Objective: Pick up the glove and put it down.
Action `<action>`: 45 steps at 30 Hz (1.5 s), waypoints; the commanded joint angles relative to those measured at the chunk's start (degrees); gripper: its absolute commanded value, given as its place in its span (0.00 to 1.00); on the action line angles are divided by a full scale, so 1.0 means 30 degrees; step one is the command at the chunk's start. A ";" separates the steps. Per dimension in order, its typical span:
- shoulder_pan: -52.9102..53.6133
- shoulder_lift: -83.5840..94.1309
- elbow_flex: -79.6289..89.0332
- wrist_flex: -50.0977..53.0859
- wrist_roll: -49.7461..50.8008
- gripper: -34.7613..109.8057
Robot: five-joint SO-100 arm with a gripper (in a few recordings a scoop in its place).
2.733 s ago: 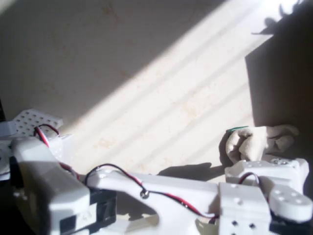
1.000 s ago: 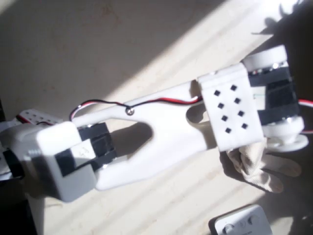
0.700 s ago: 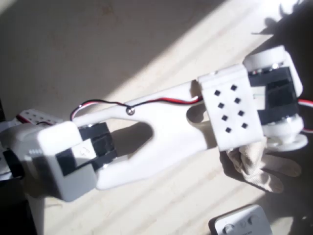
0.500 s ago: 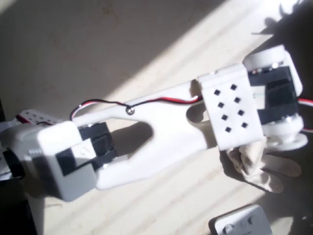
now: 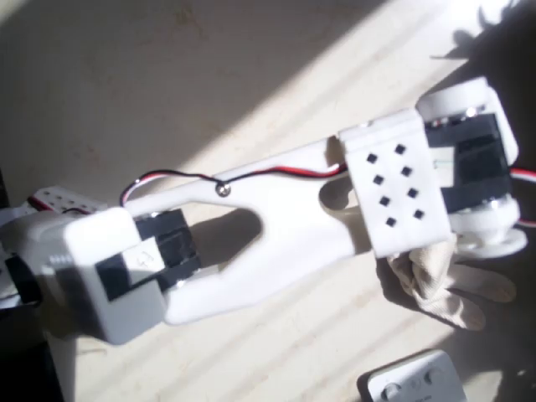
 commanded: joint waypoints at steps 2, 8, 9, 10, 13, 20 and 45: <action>-0.0088 0.3340 0.0322 -0.0117 -0.0059 0.25; -0.0088 0.8174 0.5186 -0.0117 -0.0088 0.25; -0.0088 0.9023 0.6182 -0.0117 -0.0088 0.25; -0.0088 0.9844 0.7119 -0.0117 -0.0088 0.25; -0.0059 1.2246 0.9551 -0.0146 -0.0088 0.25; -0.0059 1.7080 1.4297 -0.0146 -0.0088 0.25; -0.0029 3.4014 3.5654 -0.9229 0.0117 0.24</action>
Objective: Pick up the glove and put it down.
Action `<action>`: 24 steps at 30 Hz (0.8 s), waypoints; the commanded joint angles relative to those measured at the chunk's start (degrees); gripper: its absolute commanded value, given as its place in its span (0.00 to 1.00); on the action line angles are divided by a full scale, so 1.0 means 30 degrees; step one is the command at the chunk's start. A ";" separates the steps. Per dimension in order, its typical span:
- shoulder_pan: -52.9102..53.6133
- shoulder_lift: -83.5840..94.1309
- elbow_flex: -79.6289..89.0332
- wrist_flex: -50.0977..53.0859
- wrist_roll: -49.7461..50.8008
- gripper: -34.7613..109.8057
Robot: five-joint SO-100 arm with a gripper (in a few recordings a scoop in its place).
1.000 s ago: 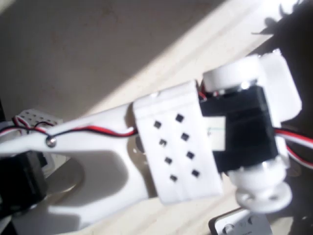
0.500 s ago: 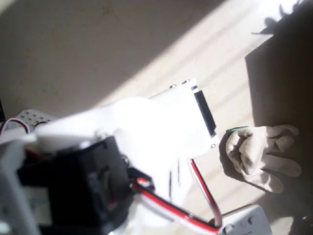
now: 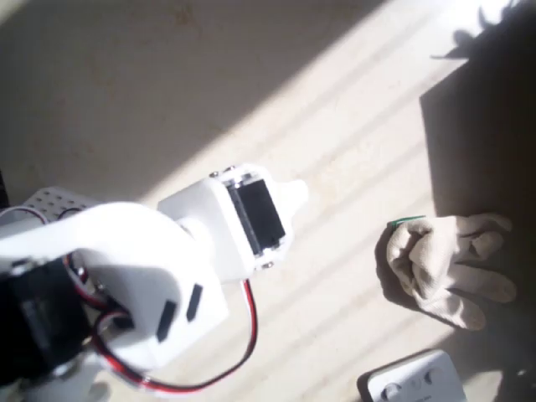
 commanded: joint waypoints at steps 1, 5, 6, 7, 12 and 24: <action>-0.0029 0.2373 0.1670 -0.0352 0.0117 0.24; -0.0029 0.4189 0.3164 -0.0352 0.0117 0.25; -0.0059 0.4453 0.3398 -0.0352 0.0117 0.25; -0.0059 0.4688 0.3516 -0.0352 0.0088 0.25; -0.0059 0.4893 0.3662 -0.0146 0.0117 0.24; -0.0088 1.0605 0.7852 -0.0322 -0.0029 0.24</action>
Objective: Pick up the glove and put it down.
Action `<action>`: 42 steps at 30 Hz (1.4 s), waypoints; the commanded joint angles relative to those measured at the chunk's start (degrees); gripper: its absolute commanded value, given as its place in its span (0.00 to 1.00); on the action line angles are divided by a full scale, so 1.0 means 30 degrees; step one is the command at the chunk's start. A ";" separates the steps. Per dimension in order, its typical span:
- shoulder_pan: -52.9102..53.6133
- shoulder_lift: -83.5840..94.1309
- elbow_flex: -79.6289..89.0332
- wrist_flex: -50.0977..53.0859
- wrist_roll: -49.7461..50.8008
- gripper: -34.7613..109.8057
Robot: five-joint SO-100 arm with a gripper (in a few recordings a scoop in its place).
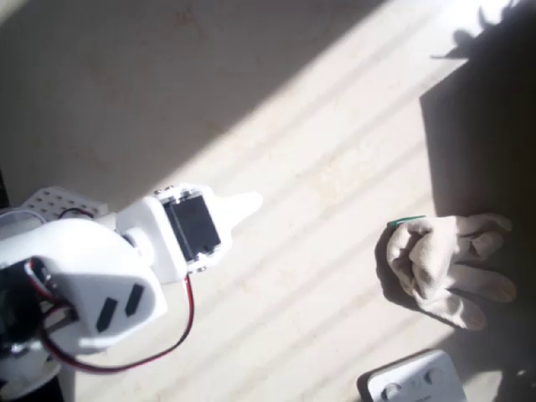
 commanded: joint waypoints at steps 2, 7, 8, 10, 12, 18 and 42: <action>-0.0059 0.2285 0.1260 -0.0234 -0.0059 0.25; -0.0059 0.4043 0.2197 -0.0059 -0.0059 0.24; -0.0059 0.4277 0.2344 -0.0059 -0.0059 0.24; -0.0059 0.4658 0.2754 -0.0059 -0.0059 0.25; -0.0059 0.5039 0.3428 -0.0264 -0.0088 0.25; -0.0059 0.5771 0.4746 -0.0264 -0.0088 0.25; -0.0088 0.5771 0.5361 0.2373 -0.0059 0.24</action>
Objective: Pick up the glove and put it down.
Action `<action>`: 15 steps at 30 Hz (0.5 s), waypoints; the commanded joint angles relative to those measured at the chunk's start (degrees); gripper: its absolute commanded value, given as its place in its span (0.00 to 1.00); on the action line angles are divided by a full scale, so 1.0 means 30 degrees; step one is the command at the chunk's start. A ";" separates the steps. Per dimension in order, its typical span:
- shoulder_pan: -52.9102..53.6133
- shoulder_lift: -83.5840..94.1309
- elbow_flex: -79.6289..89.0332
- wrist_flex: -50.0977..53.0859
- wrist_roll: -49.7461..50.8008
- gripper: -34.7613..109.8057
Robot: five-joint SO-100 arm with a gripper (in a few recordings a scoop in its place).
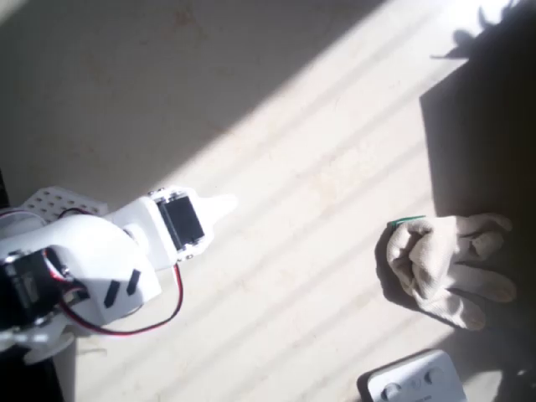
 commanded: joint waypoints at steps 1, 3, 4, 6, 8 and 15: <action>-0.0088 0.0176 -0.0234 0.0088 -0.0059 0.24; -0.0088 0.0176 -0.0234 0.0088 -0.0088 0.24; -0.0088 0.0176 -0.0234 0.0088 -0.0088 0.24; -0.0088 0.0176 -0.0234 0.0088 -0.0088 0.24; -0.0088 0.0176 -0.0234 0.0088 -0.0088 0.24; -0.0176 0.0176 -0.0234 0.0059 -0.0088 0.24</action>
